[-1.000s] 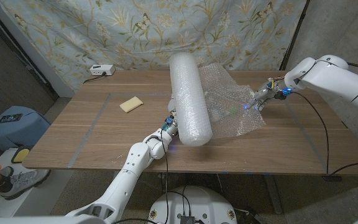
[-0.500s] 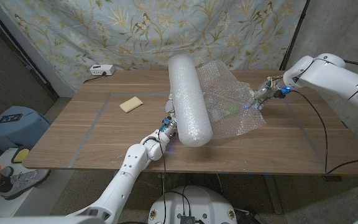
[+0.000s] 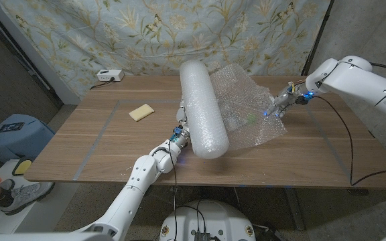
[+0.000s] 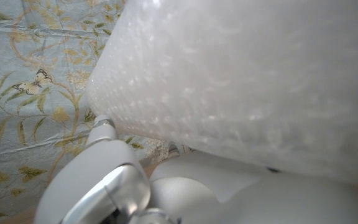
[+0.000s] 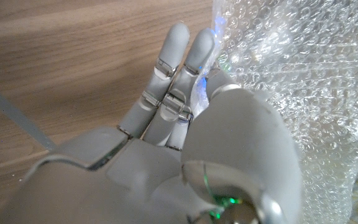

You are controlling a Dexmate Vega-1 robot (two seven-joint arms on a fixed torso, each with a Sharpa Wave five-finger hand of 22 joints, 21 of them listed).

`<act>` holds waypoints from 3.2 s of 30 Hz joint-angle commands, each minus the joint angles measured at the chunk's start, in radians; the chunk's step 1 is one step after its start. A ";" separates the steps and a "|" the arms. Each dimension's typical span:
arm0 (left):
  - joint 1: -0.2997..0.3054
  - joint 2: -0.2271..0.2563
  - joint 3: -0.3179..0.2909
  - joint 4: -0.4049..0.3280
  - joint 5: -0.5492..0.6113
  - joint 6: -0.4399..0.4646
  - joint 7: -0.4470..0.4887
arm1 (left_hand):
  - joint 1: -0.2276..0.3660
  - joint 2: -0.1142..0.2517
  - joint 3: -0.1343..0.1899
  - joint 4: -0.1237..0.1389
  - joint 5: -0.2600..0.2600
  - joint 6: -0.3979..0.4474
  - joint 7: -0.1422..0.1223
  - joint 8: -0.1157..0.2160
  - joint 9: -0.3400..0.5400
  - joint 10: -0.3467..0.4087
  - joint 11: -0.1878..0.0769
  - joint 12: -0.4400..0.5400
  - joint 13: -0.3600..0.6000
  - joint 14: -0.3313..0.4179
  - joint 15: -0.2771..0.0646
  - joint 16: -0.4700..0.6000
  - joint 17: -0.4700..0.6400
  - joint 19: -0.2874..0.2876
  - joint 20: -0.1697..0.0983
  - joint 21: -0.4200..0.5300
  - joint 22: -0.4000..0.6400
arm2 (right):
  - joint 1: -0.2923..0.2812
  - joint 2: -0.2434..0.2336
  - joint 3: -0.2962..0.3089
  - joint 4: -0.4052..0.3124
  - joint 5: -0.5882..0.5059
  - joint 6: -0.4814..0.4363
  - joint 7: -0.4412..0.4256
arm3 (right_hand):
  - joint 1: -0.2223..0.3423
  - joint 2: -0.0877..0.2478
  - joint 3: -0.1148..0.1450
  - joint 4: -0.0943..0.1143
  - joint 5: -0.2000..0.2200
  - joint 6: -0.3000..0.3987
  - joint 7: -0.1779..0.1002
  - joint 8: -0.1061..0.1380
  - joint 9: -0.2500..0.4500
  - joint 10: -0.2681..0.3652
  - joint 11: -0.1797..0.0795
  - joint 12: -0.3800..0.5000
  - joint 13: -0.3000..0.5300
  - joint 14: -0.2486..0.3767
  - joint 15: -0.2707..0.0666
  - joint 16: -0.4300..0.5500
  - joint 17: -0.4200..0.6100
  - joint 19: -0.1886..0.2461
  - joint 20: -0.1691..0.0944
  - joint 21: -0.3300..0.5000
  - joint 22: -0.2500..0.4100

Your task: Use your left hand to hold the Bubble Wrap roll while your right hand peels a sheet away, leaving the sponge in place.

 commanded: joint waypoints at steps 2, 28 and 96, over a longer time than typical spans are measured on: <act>0.011 0.007 0.003 -0.018 -0.008 -0.004 0.008 | -0.005 0.003 0.006 0.002 0.003 -0.060 -0.012 0.003 0.002 -0.006 0.003 0.003 0.003 -0.002 0.000 0.002 0.001 0.007 0.003 0.003 0.004 | -0.014 -0.025 0.016 -0.014 0.007 -0.007 -0.008 | 0.008 -0.006 0.008 0.001 0.007 0.012 0.001 -0.001 0.005 0.010 0.003 -0.004 0.005 0.008 -0.001 -0.001 0.002 -0.007 -0.050 0.009 -0.001; 0.030 -0.007 0.019 -0.032 -0.022 -0.022 0.028 | -0.007 0.005 0.010 0.002 0.003 -0.060 -0.012 0.003 0.002 -0.012 0.003 0.002 0.003 0.001 0.000 0.001 0.001 0.011 0.003 0.004 0.004 | -0.022 -0.057 0.024 -0.007 -0.010 0.001 0.017 | 0.009 -0.010 0.009 0.000 0.008 0.016 0.003 -0.007 0.006 0.012 0.003 -0.010 0.009 0.010 -0.001 -0.006 0.002 -0.014 -0.049 0.028 -0.002; 0.069 0.107 -0.023 -0.104 -0.051 -0.017 0.065 | 0.026 0.014 0.054 -0.004 -0.001 -0.009 -0.013 0.005 0.003 0.014 -0.005 0.011 0.007 0.020 0.001 0.002 0.002 0.019 0.003 0.005 0.005 | 0.051 0.039 -0.066 0.004 -0.039 -0.060 0.006 | 0.008 -0.013 0.018 0.001 0.010 0.019 0.002 -0.023 0.015 0.016 0.001 -0.031 0.020 0.016 0.000 -0.015 0.007 -0.041 -0.049 0.072 -0.006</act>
